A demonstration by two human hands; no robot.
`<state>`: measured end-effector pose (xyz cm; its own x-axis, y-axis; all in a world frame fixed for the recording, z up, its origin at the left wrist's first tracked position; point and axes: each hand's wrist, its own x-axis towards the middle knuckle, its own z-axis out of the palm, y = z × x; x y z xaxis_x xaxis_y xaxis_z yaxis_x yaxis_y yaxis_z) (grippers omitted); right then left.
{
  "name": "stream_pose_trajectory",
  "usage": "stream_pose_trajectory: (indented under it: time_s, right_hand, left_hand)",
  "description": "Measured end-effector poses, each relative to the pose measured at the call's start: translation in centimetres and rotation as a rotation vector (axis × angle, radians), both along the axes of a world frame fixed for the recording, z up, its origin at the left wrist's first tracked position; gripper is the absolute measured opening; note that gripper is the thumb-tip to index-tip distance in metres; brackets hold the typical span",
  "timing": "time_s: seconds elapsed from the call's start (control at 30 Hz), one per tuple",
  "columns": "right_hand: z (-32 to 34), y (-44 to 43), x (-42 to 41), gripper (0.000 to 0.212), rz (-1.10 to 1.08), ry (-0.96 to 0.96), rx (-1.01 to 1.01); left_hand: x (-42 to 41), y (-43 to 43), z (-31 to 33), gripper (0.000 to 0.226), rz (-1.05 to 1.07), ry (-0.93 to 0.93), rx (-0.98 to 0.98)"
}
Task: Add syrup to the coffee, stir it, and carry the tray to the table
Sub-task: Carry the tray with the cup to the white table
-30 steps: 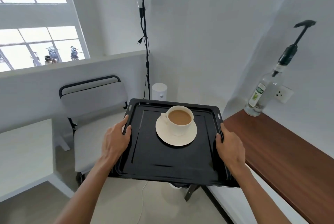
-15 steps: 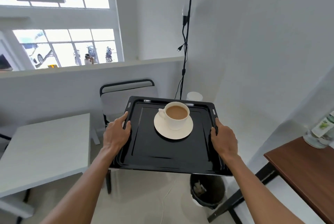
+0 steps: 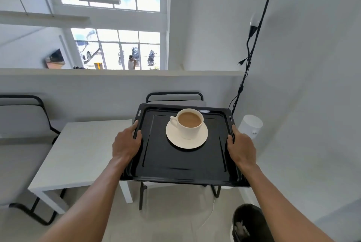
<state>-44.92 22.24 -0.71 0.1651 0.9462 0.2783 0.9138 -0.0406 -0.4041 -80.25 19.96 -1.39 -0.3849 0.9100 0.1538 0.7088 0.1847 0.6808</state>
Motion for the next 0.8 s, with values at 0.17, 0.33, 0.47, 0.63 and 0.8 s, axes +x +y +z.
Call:
stream_pose_trajectory:
  time_s: [0.17, 0.33, 0.47, 0.63, 0.8]
  right_hand:
    - [0.1, 3.7, -5.3, 0.031, 0.087, -0.049, 0.036]
    - [-0.3, 7.0, -10.6, 0.037, 0.169, -0.073, 0.029]
    - [-0.8, 10.0, -14.8, 0.031, 0.223, -0.086, 0.037]
    - [-1.9, 13.7, -20.3, 0.039, 0.261, -0.082, 0.033]
    - [-2.8, 16.6, -25.5, 0.04, 0.284, -0.056, 0.028]
  left_hand:
    - [-4.8, 0.7, -0.6, 0.047, 0.097, -0.026, -0.002]
    - [-9.7, 1.6, -0.9, 0.047, 0.162, -0.017, 0.003]
    - [-13.7, 2.8, -1.3, 0.047, 0.218, -0.011, 0.004]
    - [-18.5, 4.4, -1.9, 0.047, 0.281, -0.023, -0.012]
    - [-23.5, 6.2, -2.6, 0.048, 0.294, -0.007, -0.015]
